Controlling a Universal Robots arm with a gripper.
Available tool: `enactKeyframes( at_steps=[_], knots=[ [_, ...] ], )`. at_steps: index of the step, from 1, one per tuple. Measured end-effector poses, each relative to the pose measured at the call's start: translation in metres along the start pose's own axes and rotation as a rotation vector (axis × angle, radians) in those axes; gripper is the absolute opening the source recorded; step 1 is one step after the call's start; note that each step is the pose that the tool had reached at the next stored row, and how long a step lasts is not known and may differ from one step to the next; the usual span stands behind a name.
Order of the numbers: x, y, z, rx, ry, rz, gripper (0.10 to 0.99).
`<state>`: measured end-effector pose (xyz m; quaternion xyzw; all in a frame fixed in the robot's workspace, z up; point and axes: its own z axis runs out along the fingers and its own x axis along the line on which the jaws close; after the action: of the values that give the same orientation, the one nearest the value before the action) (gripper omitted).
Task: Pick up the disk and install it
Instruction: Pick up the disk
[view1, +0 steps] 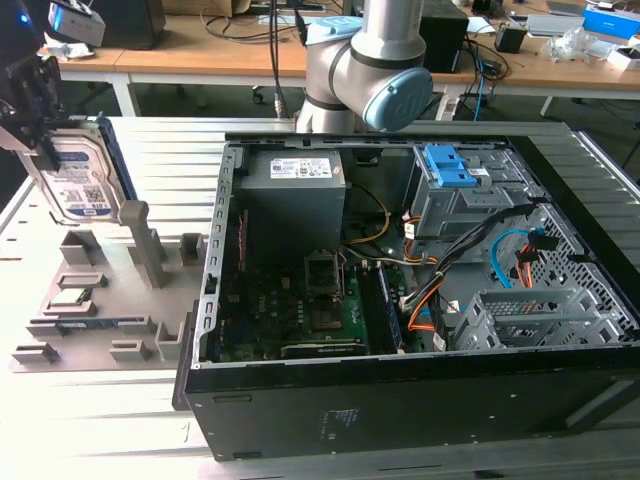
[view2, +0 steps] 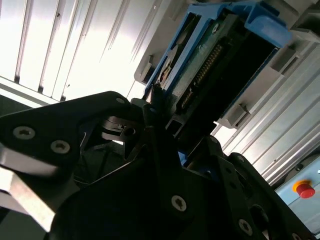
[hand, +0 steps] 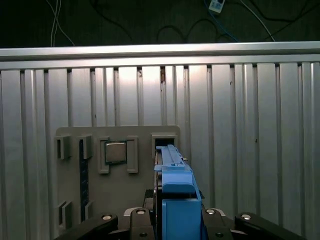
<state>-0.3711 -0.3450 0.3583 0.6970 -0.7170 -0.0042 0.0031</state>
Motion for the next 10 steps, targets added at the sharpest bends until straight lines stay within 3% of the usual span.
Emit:
enactKeyframes(
  at_steps=[3,10],
  knots=[
    [0.0000,-0.0006,-0.0051,0.000,0.0000,0.000,0.365],
    [-0.0002,-0.0017,-0.0270,0.000,0.0000,0.000,0.365]
  ],
)
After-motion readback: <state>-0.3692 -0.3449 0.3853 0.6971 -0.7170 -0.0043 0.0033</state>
